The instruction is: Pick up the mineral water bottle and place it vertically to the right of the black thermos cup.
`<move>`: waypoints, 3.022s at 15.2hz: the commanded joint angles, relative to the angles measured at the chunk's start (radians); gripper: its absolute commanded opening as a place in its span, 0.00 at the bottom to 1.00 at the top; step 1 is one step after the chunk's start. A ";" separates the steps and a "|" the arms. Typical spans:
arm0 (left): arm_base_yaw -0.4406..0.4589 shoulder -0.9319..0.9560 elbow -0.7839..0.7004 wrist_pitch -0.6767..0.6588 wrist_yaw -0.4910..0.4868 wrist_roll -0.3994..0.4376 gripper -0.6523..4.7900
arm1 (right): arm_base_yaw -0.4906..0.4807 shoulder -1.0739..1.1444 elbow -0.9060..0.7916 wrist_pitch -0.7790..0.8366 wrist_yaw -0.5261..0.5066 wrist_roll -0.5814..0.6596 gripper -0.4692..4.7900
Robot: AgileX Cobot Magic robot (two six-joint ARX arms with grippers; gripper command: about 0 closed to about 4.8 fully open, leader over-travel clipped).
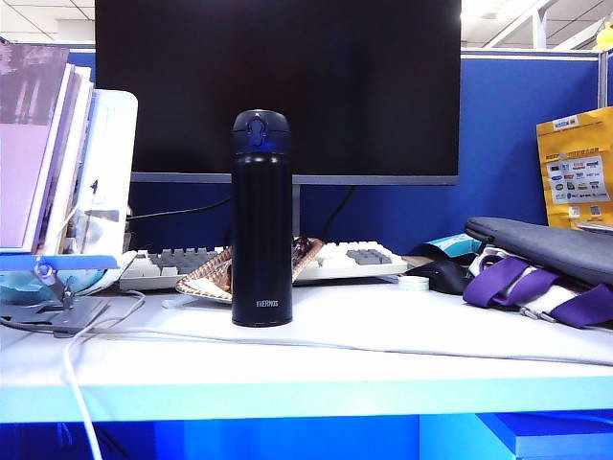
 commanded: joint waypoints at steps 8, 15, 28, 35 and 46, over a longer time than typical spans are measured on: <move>0.002 -0.003 0.000 -0.012 -0.003 0.000 0.11 | 0.137 0.133 -0.379 0.430 0.197 0.034 0.56; 0.002 -0.003 0.000 -0.012 -0.003 0.000 0.11 | 0.143 0.280 -0.397 0.503 0.203 -0.029 0.51; 0.002 -0.003 0.000 -0.012 -0.003 0.000 0.11 | 0.273 0.489 -0.553 0.879 0.290 -0.052 0.51; 0.002 -0.003 0.000 -0.012 -0.003 0.000 0.11 | 0.288 0.721 -0.594 1.393 0.334 -0.052 0.51; 0.002 -0.003 0.000 -0.012 -0.003 0.000 0.11 | 0.305 0.740 -0.639 1.308 0.297 -0.010 0.51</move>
